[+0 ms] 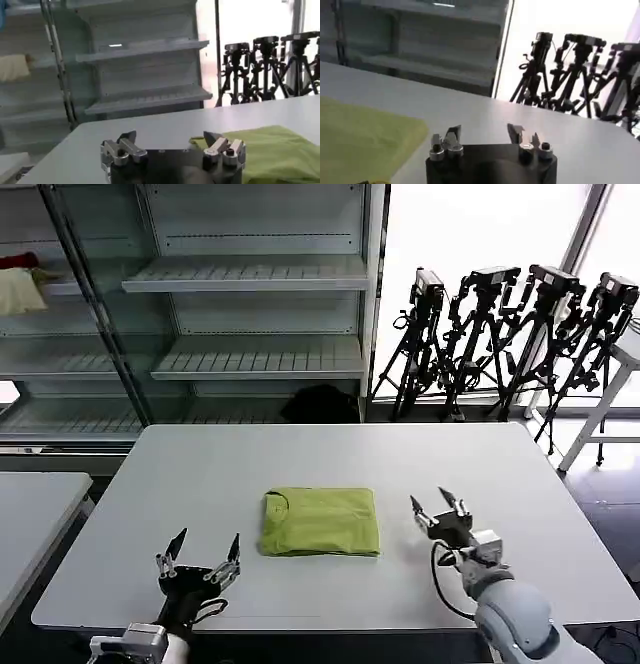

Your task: Fold and organize the clothes.

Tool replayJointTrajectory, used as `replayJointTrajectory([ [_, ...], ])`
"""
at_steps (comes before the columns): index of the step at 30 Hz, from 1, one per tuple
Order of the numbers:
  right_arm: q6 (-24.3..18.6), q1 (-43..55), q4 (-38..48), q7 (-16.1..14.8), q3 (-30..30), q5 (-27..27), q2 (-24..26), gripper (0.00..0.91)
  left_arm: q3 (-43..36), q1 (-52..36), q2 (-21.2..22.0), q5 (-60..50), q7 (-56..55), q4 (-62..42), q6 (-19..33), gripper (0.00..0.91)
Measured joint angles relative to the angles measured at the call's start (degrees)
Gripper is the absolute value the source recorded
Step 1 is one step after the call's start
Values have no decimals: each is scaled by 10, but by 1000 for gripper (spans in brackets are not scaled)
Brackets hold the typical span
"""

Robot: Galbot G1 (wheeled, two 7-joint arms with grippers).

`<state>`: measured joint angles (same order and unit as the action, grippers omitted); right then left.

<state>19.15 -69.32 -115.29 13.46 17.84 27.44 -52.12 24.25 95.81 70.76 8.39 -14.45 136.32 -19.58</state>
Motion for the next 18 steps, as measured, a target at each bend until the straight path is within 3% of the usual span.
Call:
replayJointTrajectory([
  [8,-73,-145,-91,41,93,-31,-4,907,-31,18,8,-38,-4,-33,100,907],
  [18,-240,-322,-136,90,124,-115,-45,907,-55,47,13,-80,-23,-88,241,907],
])
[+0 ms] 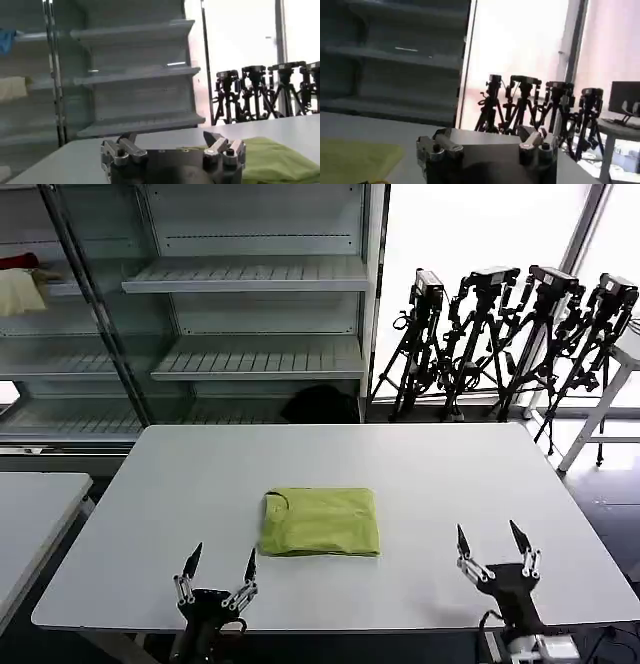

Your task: Fold and organize the clothes.

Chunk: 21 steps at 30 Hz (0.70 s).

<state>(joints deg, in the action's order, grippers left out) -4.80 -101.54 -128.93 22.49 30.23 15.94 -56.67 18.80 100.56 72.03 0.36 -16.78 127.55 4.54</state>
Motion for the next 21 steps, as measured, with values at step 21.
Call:
replayJointTrajectory([
  [21,-196,-122,14,30,-24,-74,-18,907,-1,60,-2,-22,-14,1,83,907],
])
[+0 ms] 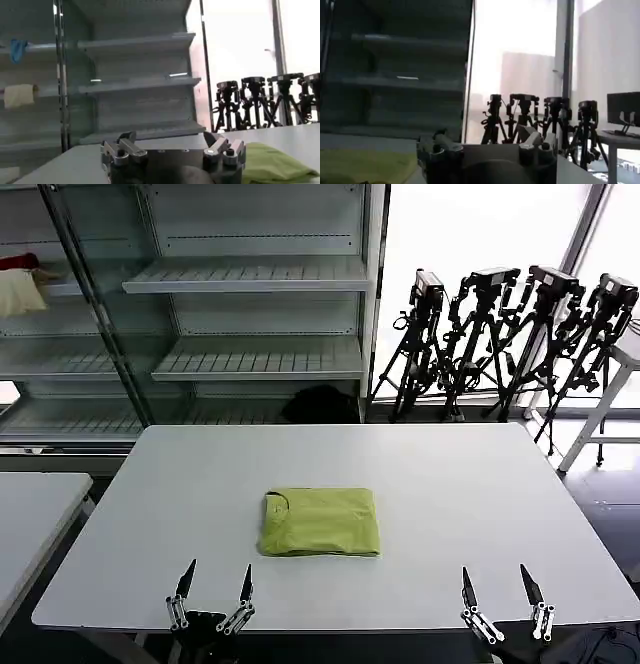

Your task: Fold and organize the clothes.

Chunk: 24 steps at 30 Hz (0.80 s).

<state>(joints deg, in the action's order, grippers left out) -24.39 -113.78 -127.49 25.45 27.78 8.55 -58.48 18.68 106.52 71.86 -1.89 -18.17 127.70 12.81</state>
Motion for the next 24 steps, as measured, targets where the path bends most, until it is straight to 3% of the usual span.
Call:
replayJointTrajectory([
  [24,-29,-17,6,-1,-19,-9,6,907,11,29,-5,8,-5,15,10,907],
])
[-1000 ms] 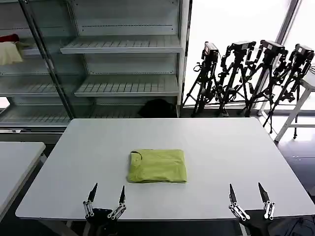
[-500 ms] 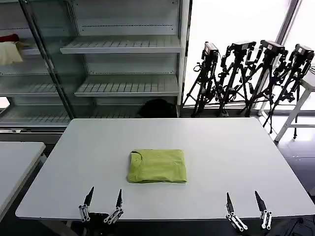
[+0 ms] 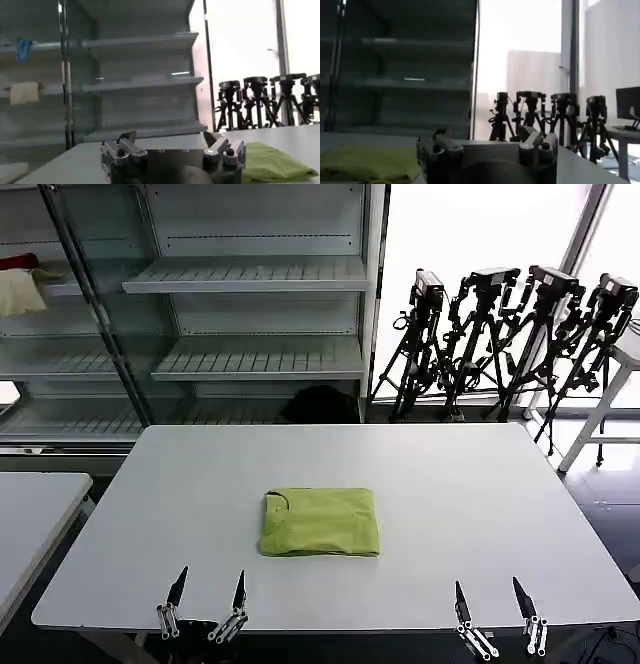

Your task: Fold and organize the clothes.

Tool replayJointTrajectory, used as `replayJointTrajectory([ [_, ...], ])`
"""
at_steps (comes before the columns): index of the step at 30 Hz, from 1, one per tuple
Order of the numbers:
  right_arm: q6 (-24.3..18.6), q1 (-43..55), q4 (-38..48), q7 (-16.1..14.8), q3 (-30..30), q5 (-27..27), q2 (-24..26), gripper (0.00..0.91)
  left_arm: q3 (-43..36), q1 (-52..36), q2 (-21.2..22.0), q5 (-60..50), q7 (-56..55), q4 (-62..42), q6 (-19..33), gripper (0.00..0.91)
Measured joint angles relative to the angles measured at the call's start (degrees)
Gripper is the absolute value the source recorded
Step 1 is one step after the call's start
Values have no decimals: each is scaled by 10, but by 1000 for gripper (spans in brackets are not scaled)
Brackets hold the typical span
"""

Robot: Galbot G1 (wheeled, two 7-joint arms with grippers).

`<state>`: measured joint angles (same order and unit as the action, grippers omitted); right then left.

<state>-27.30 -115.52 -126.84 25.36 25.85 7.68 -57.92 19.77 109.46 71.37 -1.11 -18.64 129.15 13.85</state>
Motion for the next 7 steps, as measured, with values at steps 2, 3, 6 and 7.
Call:
replayJointTrajectory([
  [2,-1,0,0,1,-1,0,0,907,0,0,0,0,0,0,0,907],
  [3,-1,0,0,1,-2,1,0,907,0,1,1,0,0,0,0,907],
  [6,-1,0,0,0,-3,1,0,907,1,0,1,0,0,0,1,907],
  [7,-1,0,0,0,-3,1,0,907,1,0,1,1,-1,-1,1,907],
])
